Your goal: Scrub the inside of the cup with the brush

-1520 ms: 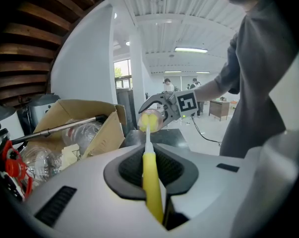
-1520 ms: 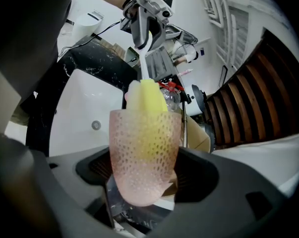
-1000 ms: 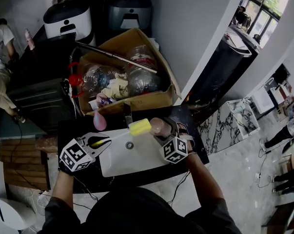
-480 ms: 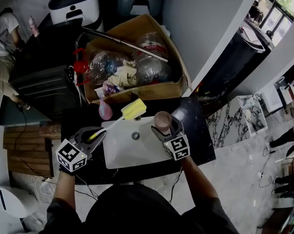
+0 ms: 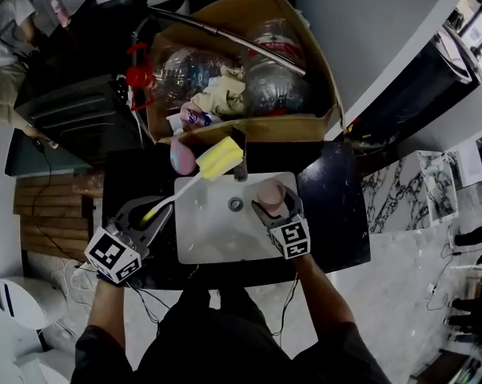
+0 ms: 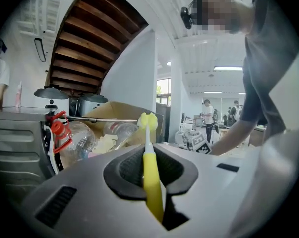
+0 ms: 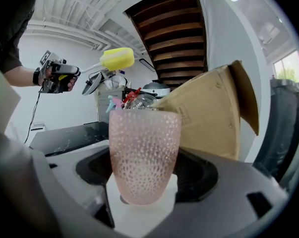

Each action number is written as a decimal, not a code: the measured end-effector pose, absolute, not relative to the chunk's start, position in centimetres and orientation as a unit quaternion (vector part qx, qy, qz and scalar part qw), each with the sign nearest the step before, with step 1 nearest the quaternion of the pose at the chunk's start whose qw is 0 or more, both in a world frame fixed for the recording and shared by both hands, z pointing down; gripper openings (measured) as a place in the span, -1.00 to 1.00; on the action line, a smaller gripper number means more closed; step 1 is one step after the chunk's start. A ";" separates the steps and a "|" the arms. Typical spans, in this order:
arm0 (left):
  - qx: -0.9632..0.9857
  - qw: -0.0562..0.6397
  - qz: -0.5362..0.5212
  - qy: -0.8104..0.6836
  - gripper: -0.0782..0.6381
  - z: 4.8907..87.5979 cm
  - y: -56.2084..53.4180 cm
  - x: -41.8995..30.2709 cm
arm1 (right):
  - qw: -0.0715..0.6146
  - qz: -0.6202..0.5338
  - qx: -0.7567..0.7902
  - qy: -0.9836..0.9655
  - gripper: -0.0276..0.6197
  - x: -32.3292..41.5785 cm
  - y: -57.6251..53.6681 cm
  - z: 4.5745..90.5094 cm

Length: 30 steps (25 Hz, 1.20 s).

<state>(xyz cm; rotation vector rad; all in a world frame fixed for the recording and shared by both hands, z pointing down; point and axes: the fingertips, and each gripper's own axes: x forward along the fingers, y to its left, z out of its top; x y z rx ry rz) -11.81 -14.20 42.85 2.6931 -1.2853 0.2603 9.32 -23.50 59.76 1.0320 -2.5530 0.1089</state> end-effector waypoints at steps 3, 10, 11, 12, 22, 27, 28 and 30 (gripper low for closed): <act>0.888 0.076 0.083 -0.445 -0.68 43.7 -14.2 -12.1 | 0.200 0.055 0.357 -0.911 0.20 8.8 -23.5 63.0; 0.880 0.084 0.080 -0.461 -0.68 46.3 -14.2 -11.7 | 0.218 0.069 0.323 -0.918 0.20 6.2 -23.7 68.4; 0.879 0.086 0.079 -0.462 -0.68 46.6 -14.2 -11.7 | 0.219 0.070 0.318 -0.920 0.20 5.7 -23.8 69.2; 0.878 0.087 0.079 -0.464 -0.68 46.9 -14.1 -11.7 | 0.221 0.071 0.313 -0.921 0.20 5.2 -24.0 70.0; 0.868 0.096 0.082 -0.480 -0.68 48.9 -13.1 -13.2 | 0.248 0.095 0.283 -0.922 0.20 1.4 -25.1 76.4; 0.868 0.100 0.089 -0.478 -0.68 49.7 -12.8 -13.6 | 0.259 0.102 0.277 -0.919 0.20 0.5 -25.2 79.1; 0.868 0.100 0.090 -0.477 -0.68 49.8 -12.8 -13.6 | 0.264 0.104 0.276 -0.918 0.20 0.4 -25.2 79.6; 0.870 0.103 0.091 -0.474 -0.68 50.1 -12.9 -13.5 | 0.269 0.106 0.275 -0.917 0.20 0.3 -25.2 80.5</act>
